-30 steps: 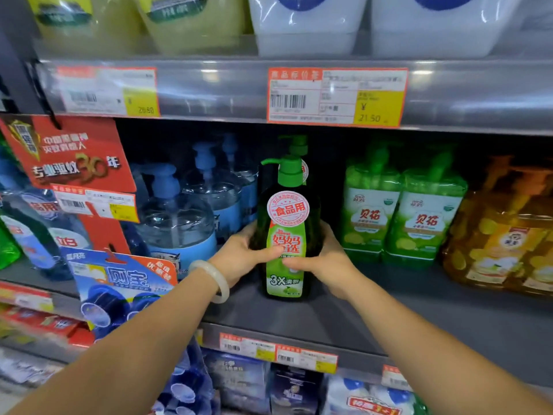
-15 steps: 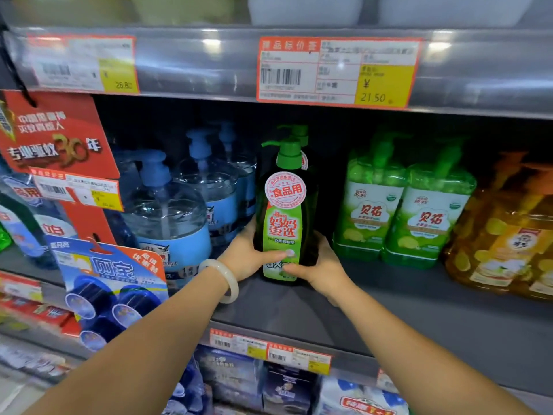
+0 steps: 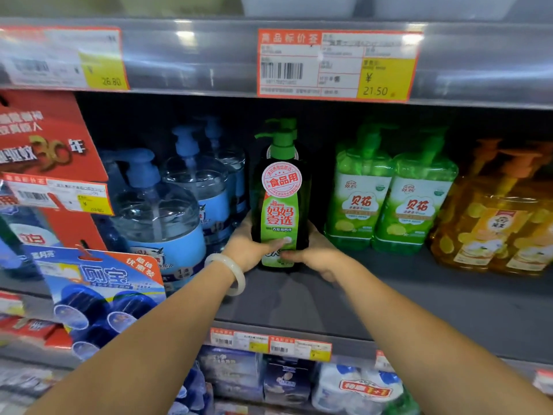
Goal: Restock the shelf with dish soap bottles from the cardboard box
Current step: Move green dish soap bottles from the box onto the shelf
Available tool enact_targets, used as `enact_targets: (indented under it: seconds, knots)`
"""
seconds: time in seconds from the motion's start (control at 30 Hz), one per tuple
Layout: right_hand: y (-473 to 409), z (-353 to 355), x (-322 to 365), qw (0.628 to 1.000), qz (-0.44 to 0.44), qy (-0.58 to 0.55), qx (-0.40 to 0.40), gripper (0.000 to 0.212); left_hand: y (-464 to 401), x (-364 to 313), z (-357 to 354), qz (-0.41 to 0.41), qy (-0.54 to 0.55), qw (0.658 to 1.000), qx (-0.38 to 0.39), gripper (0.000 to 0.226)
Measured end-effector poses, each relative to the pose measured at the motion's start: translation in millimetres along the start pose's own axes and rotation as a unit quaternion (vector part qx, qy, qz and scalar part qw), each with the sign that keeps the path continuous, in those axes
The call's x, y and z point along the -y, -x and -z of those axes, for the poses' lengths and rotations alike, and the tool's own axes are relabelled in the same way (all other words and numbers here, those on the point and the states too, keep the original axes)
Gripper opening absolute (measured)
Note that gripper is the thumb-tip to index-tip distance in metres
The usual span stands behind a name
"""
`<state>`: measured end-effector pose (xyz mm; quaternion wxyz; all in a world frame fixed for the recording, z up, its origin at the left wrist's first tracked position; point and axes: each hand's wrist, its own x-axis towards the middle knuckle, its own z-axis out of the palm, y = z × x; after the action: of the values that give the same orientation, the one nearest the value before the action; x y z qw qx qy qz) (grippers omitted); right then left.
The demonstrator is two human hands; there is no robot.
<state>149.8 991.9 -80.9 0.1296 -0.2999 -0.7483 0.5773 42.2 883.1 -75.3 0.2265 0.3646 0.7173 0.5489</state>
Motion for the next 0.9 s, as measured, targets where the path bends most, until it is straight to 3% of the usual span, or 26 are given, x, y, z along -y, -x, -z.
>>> enact_targets:
  seconds: [0.2, 0.5, 0.9]
  knots:
    - [-4, -7, 2, 1.000, -0.010, -0.024, 0.001, 0.085, 0, 6, 5, -0.006, -0.023, 1.000, -0.017, 0.068]
    - [-9, -12, -7, 0.999, -0.002, -0.019, -0.029, 0.087, -1, 17, 11, 0.003, -0.010, 0.999, 0.040, 0.086]
    - [-12, -15, -11, 0.999, 0.014, 0.006, -0.038, 0.090, -4, 19, 17, 0.009, -0.044, 0.998, 0.044, 0.079]
